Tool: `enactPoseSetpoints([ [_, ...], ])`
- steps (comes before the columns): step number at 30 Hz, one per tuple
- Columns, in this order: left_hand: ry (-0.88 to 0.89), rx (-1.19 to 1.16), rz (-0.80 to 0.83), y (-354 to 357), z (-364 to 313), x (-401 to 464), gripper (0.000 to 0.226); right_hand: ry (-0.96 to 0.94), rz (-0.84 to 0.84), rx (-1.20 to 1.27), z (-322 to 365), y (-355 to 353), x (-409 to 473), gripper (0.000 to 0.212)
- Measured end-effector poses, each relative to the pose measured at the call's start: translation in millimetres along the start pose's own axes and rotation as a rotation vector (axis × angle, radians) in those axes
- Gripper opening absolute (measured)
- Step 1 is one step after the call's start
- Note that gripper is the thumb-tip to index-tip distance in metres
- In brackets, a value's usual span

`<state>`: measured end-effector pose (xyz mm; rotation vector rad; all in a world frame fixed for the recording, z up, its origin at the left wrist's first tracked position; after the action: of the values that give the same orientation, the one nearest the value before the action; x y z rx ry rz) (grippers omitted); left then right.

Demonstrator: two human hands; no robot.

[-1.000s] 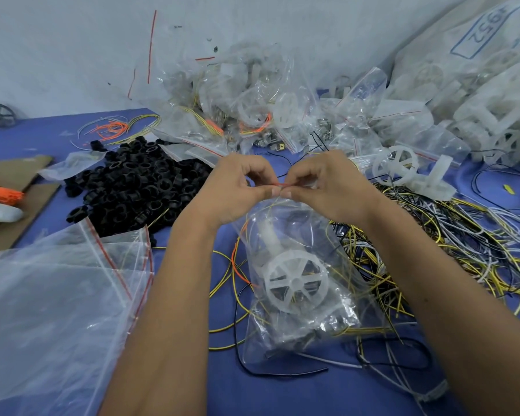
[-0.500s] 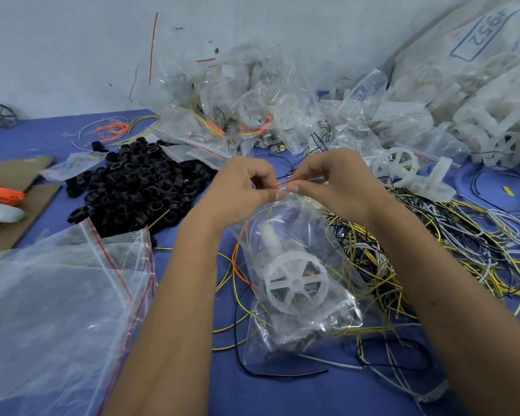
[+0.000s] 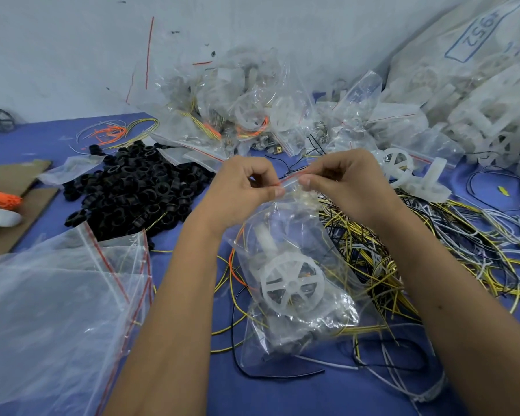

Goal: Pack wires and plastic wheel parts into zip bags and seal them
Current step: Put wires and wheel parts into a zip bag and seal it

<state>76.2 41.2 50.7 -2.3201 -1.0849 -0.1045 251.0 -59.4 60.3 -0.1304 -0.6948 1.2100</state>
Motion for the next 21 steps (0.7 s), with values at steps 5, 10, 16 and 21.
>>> enactPoseSetpoints([
  [5,0.004,0.040,-0.026,2.4,0.8,-1.2,0.009,-0.050,-0.004,-0.003,3.4,2.1,-0.1,0.006],
  [10,0.036,-0.019,-0.056,11.8,-5.9,0.3,0.013,0.014,0.048,-0.063,7.1,2.4,-1.7,0.012],
  [16,0.032,-0.158,-0.267,-1.0,-7.9,2.3,0.012,0.241,0.484,-0.092,13.7,9.1,-17.5,0.058],
  [21,-0.032,-0.048,-0.408,-11.7,-4.0,-0.1,0.009,0.166,0.632,-0.012,19.1,25.2,-19.7,0.012],
])
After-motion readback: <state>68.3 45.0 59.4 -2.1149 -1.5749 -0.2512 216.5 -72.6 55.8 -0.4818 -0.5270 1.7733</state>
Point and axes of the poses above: each hand's wrist, its own x-axis towards the middle knuckle, its own y-axis out of the palm, z = x × y, the point moved 3 cm from there along x, towards the middle knuckle, and after that the axes turned 2 degrees about -y, right-handed, at the moved point
